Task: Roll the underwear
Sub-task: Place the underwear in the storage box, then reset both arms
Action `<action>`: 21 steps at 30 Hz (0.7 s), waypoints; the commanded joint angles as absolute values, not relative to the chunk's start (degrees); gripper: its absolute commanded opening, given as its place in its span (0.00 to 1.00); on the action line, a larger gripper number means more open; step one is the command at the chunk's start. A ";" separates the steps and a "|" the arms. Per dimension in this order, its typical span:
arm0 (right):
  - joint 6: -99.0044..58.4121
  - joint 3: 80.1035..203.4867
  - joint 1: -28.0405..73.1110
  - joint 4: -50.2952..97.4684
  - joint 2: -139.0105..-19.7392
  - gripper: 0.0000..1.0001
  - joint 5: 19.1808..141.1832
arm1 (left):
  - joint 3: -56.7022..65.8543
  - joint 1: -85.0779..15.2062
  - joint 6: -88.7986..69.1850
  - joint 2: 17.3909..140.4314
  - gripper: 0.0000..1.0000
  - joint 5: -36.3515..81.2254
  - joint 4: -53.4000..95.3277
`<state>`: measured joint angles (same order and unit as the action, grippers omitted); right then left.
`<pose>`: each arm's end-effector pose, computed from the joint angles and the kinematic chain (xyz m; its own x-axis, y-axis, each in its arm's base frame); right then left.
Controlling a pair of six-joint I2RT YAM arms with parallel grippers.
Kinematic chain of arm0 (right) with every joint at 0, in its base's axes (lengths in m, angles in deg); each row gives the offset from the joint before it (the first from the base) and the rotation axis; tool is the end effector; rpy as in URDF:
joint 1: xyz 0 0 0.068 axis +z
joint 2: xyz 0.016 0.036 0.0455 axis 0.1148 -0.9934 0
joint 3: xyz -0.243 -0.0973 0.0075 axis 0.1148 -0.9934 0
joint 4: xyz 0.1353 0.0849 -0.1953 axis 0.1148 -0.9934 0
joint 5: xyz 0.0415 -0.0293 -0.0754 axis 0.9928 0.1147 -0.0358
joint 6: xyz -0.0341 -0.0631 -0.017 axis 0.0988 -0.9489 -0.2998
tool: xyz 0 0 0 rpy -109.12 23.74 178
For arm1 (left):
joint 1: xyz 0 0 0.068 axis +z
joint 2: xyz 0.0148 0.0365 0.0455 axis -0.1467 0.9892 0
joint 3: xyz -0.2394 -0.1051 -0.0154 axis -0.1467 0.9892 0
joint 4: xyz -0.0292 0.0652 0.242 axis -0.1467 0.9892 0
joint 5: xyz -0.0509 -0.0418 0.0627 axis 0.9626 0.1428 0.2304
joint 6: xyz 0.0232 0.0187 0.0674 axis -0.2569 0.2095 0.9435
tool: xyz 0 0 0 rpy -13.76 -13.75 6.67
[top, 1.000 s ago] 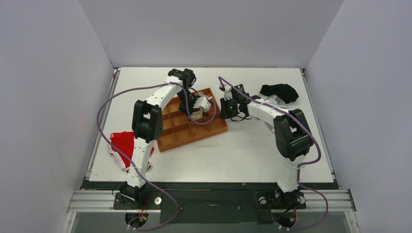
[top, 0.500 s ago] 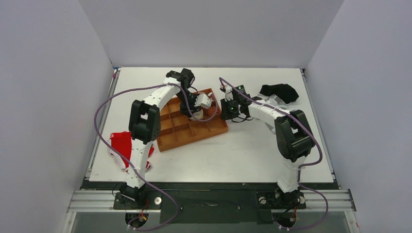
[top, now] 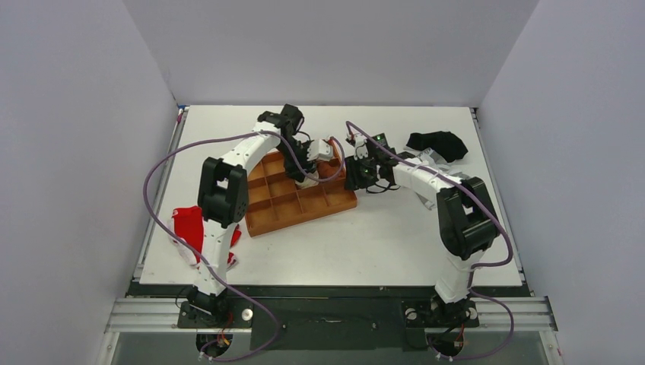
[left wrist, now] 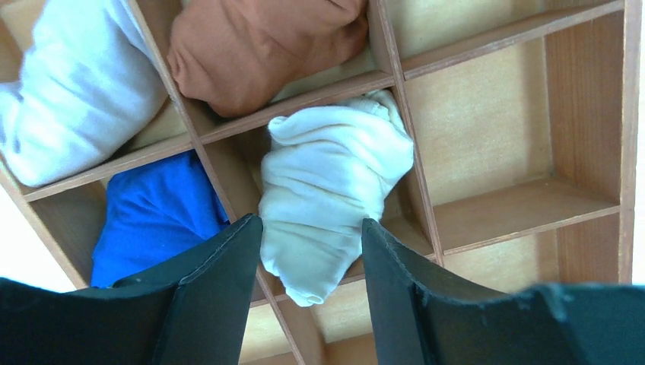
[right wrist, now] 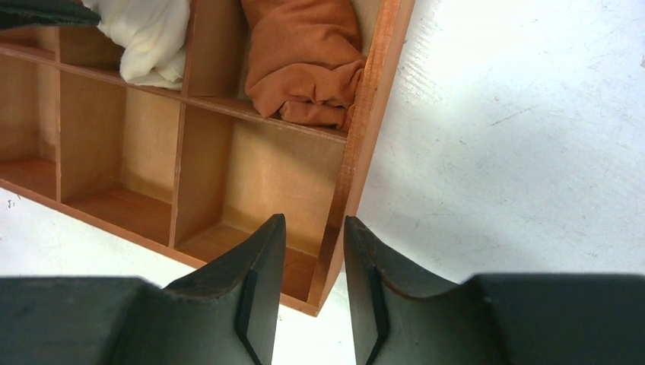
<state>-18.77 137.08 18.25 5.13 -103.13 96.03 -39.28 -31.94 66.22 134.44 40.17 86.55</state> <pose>0.3454 0.1870 0.1721 -0.8043 -0.2257 -0.5497 -0.4916 0.7724 0.4022 0.4059 -0.2059 0.1751 0.0090 0.8804 -0.4741 0.9999 -0.0122 -0.0037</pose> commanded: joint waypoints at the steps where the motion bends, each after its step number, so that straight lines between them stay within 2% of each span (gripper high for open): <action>1: -18.45 137.34 18.32 5.76 -98.42 0.34 97.02 | -41.04 -30.83 62.77 129.23 0.50 41.42 79.40; 8: -19.48 137.57 14.90 4.71 -93.34 0.52 94.97 | -37.84 -28.18 50.63 122.13 0.52 43.29 70.73; 10: -20.29 137.34 12.51 4.08 -91.44 0.61 94.16 | -34.46 -26.63 45.65 118.74 0.53 43.63 65.51; 13: -21.62 136.32 9.82 3.64 -87.58 0.69 93.01 | -25.79 -23.54 35.13 112.79 0.54 43.48 56.43; 18: -24.36 133.97 5.80 3.38 -80.11 0.78 88.30 | -7.91 -19.55 22.92 99.41 0.64 40.25 38.50; 21: -26.30 131.94 4.25 3.41 -76.51 0.80 85.87 | -0.51 -17.08 17.35 91.84 0.68 37.62 31.94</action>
<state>-22.73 133.95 5.57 3.12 -82.08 90.58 -7.90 -19.03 29.41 101.09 40.44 47.10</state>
